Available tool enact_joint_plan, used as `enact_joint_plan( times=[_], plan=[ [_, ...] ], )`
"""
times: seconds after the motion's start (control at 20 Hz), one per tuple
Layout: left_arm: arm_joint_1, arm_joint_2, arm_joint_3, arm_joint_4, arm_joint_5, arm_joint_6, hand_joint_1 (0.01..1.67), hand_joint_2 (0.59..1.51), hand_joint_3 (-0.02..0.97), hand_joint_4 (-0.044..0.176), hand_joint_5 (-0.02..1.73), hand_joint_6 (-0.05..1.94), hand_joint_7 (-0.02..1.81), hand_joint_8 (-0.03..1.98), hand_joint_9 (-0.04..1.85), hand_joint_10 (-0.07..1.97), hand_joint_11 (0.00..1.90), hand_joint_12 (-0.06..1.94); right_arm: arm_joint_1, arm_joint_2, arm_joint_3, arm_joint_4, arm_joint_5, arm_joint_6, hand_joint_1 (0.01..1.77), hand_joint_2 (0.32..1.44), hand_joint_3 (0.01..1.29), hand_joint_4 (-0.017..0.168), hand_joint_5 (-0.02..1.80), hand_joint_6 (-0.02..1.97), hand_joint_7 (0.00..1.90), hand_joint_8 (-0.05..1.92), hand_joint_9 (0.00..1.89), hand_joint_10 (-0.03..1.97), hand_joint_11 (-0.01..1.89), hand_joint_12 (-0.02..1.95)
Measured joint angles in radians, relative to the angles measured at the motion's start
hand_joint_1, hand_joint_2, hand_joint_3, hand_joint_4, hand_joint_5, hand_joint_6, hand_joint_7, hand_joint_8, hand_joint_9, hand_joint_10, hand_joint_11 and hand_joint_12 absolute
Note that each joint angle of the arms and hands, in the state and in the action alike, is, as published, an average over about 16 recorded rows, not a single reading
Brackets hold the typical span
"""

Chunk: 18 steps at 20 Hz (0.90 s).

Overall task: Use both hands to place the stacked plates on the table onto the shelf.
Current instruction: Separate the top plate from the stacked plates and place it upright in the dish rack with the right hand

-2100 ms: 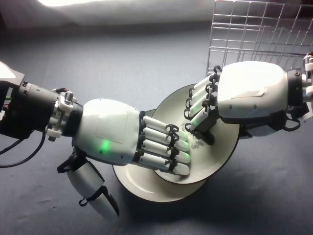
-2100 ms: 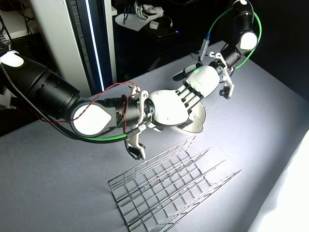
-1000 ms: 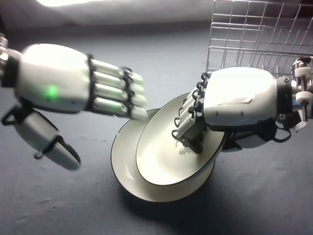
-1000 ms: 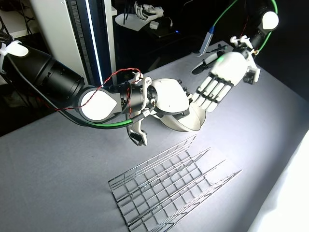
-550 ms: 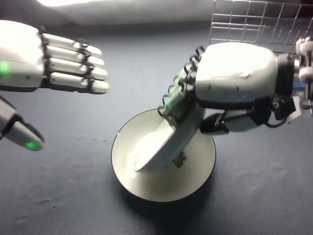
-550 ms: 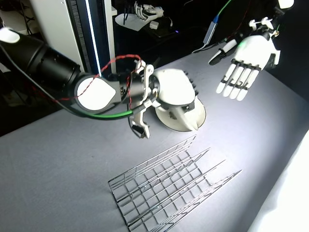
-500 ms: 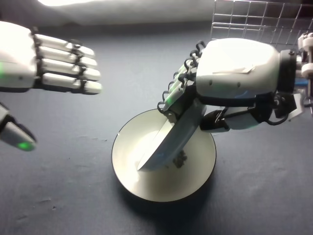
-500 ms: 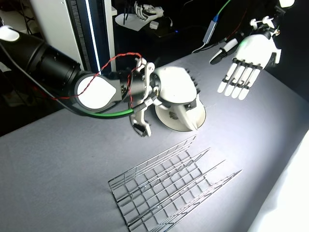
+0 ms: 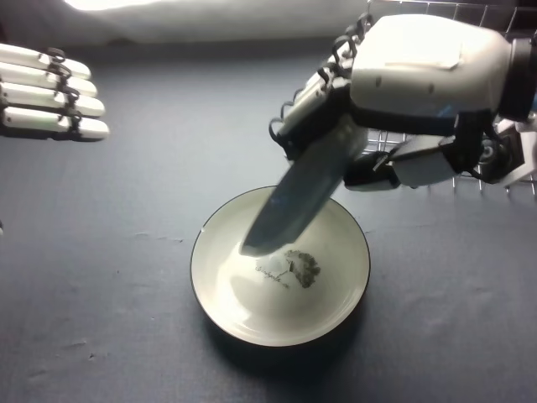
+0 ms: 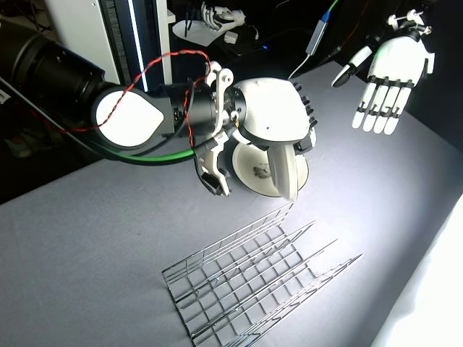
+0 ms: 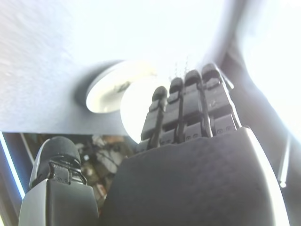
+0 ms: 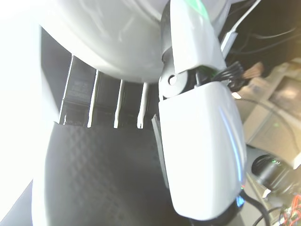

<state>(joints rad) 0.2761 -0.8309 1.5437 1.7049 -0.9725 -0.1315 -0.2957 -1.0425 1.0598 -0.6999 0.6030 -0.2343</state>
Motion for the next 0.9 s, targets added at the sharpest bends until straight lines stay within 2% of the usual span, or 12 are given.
enact_joint_plan(
  times=[0.4,0.9],
  plan=[
    [0.007,0.011,0.022,0.000,0.000,0.003,0.01,1.067,0.016,0.002,0.02,0.00,0.01,0.02,0.02,0.01,0.02,0.01,0.071,0.018,-0.031,0.160,-0.049,0.007,1.46,0.99,0.01,-0.003,0.83,1.10,0.88,1.01,0.86,1.18,0.85,1.57],
    [0.016,0.009,0.012,-0.001,0.001,0.006,0.01,1.068,0.016,0.002,0.02,0.00,0.02,0.02,0.02,0.01,0.02,0.01,0.173,0.018,-0.037,0.474,-0.198,0.012,1.46,1.00,0.01,-0.007,0.84,1.07,0.88,1.01,0.88,1.16,0.85,1.57]
  ],
)
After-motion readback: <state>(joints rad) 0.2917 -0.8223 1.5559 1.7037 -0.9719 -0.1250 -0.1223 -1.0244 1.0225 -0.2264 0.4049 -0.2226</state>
